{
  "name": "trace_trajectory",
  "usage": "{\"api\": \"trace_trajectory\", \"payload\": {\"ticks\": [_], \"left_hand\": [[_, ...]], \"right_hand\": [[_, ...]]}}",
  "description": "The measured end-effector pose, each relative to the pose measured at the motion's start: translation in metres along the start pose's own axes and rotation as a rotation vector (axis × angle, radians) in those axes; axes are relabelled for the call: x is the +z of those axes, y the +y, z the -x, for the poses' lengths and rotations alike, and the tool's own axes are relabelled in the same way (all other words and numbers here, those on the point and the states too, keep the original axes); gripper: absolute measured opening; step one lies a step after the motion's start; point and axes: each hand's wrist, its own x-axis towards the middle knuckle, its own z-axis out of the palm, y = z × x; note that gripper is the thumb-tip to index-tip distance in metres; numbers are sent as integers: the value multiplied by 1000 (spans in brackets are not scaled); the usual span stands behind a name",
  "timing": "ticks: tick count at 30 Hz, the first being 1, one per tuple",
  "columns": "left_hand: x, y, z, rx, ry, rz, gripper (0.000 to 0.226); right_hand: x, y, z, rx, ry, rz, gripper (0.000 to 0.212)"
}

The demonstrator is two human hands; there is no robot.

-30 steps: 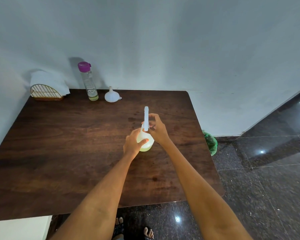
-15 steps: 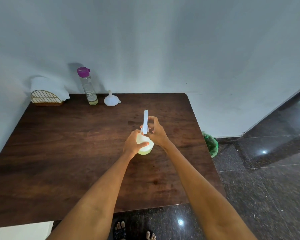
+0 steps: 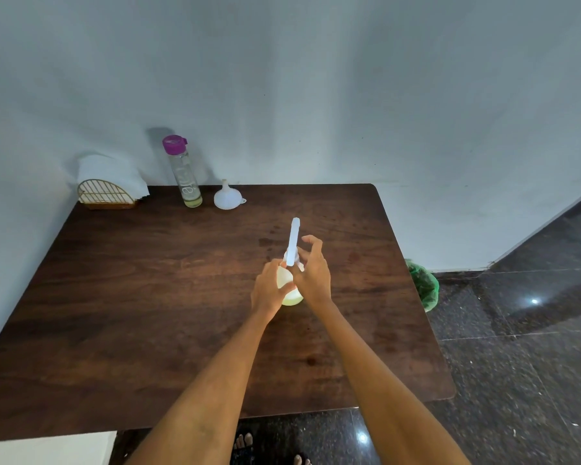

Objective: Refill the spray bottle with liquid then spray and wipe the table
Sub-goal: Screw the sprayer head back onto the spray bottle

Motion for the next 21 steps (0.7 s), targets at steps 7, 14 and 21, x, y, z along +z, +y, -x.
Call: {"api": "trace_trajectory", "payload": {"ticks": [7,14,21], "left_hand": [[0,2,3,6,11,-31,57],[-12,-15,35,-101,-97,84,85],[-7,0,80,-82,-355,25,101]], "right_hand": [[2,-3,0,-28,-6,62,71],[1,-15,0,-32,-54,-125,44],[5,-19,32,28,-6,-387,24]]}}
